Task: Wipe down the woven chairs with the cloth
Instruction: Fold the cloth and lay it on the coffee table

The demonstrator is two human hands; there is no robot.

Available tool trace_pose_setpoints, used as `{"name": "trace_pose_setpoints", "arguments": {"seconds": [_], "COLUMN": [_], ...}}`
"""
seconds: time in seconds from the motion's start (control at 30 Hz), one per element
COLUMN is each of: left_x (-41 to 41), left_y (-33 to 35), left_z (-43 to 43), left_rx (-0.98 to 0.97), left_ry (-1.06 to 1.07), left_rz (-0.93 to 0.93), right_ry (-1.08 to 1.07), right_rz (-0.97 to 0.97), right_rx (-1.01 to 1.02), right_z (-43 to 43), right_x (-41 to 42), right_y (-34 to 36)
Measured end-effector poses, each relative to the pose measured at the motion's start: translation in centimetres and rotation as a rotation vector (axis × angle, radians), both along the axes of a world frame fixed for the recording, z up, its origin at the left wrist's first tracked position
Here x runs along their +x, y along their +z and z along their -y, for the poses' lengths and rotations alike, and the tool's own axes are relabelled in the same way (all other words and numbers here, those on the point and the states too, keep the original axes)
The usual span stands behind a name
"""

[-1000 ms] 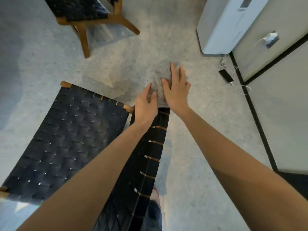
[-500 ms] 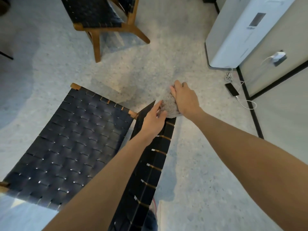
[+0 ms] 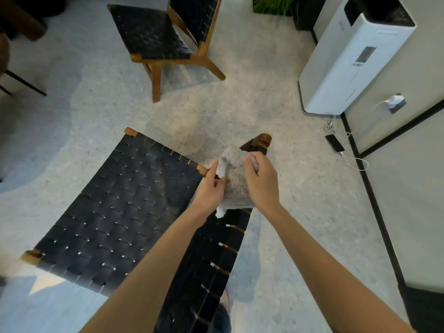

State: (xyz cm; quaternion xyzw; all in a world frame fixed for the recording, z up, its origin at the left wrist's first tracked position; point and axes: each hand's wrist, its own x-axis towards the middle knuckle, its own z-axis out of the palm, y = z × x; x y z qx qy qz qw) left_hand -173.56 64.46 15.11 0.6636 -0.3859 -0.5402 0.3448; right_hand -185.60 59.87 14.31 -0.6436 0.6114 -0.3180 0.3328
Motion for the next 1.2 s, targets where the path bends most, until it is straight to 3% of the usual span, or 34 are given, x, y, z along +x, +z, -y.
{"name": "trace_pose_setpoints", "arguments": {"seconds": [0.27,0.5,0.77,0.97,1.2], "left_x": [6.9,16.1,26.4,33.8,40.7], "left_y": [5.8,9.5,10.0,10.6,11.2], "left_z": [-10.4,-23.9,-40.9,-50.4,-53.7], "left_rx": [-0.173,-0.449,-0.351,-0.258,-0.256], "left_ry": [-0.064,0.097,0.219,0.314,0.311], "left_rz": [0.115,0.336,0.566,0.618,0.703], "right_ry": [0.287,0.638,0.777,0.851,1.080], "right_rz": [0.152,0.168,0.166,-0.079,-0.464], "right_rx": [-0.056,0.013,-0.027,-0.043,-0.230], "right_z": [-9.7,-21.1,-34.8,-41.0,-41.6], "right_x": [3.6,10.3,21.1,29.3,37.0], "right_y": [7.4,12.3,13.7,11.2,9.6]}}
